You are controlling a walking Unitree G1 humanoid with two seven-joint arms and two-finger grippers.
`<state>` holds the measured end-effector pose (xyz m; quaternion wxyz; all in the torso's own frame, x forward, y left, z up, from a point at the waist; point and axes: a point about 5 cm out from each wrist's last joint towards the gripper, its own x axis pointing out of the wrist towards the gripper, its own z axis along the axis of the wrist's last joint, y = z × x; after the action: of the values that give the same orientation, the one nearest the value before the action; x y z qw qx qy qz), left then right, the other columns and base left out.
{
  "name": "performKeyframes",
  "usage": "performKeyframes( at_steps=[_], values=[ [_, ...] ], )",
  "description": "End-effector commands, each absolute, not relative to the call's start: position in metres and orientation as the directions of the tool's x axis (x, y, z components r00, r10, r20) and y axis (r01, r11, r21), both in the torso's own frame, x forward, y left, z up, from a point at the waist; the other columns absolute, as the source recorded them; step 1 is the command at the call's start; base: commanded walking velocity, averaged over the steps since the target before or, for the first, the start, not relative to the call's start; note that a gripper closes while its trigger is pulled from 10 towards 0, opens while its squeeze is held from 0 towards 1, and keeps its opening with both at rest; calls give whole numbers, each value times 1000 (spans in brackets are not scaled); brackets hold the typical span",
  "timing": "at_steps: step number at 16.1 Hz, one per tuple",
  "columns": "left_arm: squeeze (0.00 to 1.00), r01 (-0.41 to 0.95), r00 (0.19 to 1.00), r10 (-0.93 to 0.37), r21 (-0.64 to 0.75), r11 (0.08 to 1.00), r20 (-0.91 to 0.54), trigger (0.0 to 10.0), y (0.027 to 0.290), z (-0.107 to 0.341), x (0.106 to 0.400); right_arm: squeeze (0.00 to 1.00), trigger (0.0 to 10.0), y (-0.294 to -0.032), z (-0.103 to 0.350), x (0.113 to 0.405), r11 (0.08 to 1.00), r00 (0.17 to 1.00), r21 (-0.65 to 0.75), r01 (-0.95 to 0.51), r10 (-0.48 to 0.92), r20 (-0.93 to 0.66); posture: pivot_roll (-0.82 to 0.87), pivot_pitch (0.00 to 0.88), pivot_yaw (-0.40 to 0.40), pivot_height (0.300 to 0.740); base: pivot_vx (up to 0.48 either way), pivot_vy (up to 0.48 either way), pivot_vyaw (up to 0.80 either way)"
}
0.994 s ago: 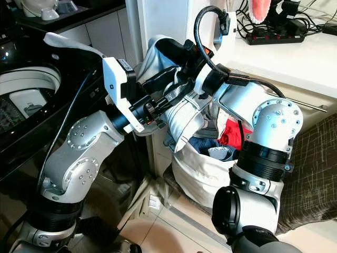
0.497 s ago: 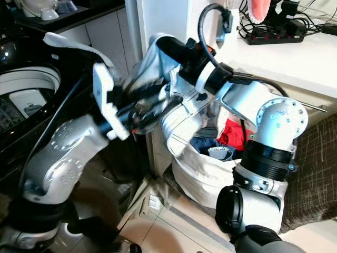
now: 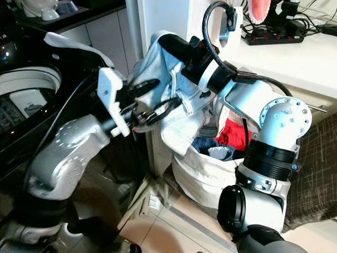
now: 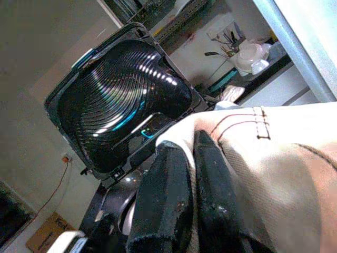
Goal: Clothes washing
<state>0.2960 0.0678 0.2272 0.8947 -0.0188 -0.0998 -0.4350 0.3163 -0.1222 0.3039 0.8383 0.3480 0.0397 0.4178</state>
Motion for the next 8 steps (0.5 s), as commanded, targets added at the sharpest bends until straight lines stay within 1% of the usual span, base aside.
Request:
performKeyframes(
  at_steps=[1,2,6,8],
  values=[
    [0,744,649,-739,52,666,183,6784,71,226,302,0,0,-116,320,308,363,591,564,-742,750,295,-18,0,37,740,0,0,0],
    [0,736,660,-730,39,675,181,0,70,225,303,0,0,-116,320,308,363,591,565,-741,751,294,-20,0,39,740,0,0,0],
    [0,747,649,-728,-4,665,222,0,67,228,302,0,0,-116,320,308,365,593,565,-740,751,292,-21,0,39,740,0,0,0],
    [0,737,658,-716,-5,675,232,0,67,229,303,0,0,-116,320,308,365,592,565,-740,751,291,-19,0,37,740,0,0,0]
  ],
)
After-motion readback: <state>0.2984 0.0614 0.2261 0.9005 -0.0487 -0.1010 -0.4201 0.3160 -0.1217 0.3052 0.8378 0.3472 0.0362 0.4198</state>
